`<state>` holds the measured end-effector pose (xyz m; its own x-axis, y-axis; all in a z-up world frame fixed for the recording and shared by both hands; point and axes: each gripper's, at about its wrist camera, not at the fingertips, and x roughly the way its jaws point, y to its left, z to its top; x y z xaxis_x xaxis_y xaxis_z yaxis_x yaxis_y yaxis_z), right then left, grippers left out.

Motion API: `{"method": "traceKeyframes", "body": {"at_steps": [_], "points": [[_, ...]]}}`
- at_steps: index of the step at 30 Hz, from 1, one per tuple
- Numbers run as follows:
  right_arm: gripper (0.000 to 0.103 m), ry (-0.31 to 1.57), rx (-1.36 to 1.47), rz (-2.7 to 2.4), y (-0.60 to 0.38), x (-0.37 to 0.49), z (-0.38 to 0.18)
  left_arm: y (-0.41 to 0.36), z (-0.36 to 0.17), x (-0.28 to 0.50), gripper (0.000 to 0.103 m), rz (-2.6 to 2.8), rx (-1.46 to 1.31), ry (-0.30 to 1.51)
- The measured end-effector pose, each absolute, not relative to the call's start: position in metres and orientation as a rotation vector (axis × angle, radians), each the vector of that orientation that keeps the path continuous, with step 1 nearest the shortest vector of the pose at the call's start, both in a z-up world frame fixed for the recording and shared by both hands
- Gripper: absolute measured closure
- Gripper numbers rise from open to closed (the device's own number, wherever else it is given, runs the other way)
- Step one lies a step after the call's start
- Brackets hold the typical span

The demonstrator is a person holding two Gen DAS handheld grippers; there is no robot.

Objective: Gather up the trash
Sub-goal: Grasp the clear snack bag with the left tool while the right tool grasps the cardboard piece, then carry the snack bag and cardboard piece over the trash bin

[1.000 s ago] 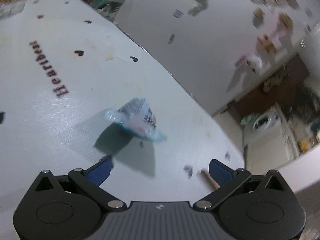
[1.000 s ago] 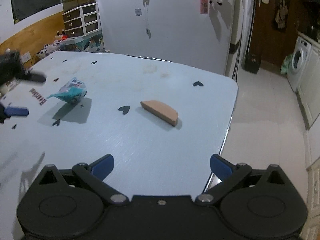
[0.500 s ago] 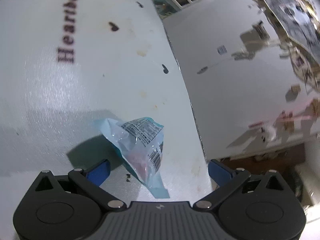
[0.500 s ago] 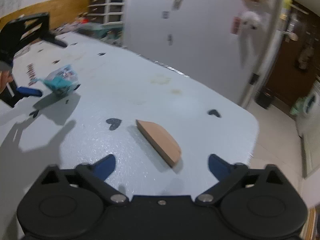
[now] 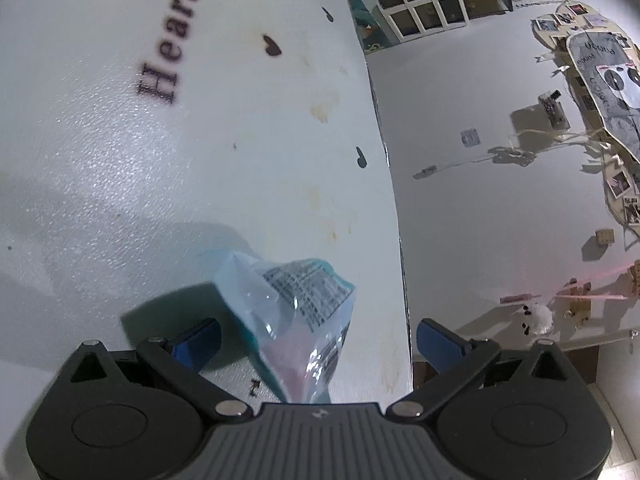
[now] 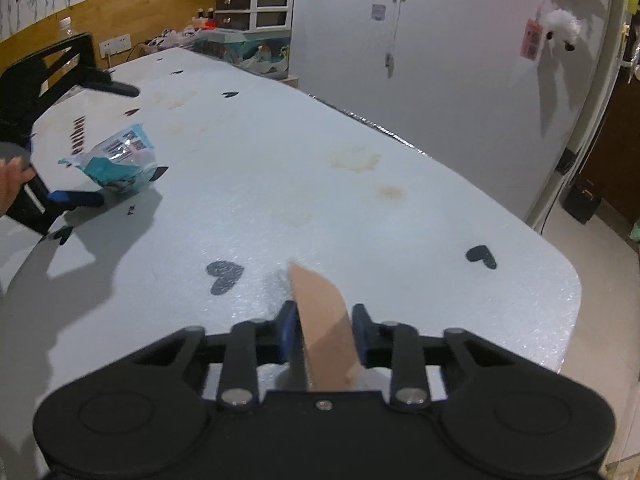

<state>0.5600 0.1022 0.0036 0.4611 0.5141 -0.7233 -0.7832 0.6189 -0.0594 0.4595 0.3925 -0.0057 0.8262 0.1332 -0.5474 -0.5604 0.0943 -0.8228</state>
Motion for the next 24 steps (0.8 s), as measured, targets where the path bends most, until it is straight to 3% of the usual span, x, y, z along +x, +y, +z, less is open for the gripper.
{"method": "traceKeyframes", "body": {"at_steps": [3,8,13,16,24], "points": [[0.077,0.749,-0.410,0.802,0.105,0.556,0.005,0.395,-0.003,0.467,0.005,0.557,-1.394,0.397],[0.077,0.770,-0.390,0.768,0.104,0.546,0.005,0.398,0.000,0.481,0.023,0.603,-1.396,0.448],[0.077,0.782,-0.388,0.745,0.104,0.536,0.007,0.398,0.005,0.498,0.025,0.604,-1.363,0.537],[0.077,0.791,-0.384,0.729,0.105,0.533,0.007,0.396,0.010,0.511,0.048,0.604,-1.276,0.636],[0.077,0.825,-0.367,0.713,0.105,0.521,0.010,0.388,0.014,0.506,0.060,0.605,-1.179,0.671]]}}
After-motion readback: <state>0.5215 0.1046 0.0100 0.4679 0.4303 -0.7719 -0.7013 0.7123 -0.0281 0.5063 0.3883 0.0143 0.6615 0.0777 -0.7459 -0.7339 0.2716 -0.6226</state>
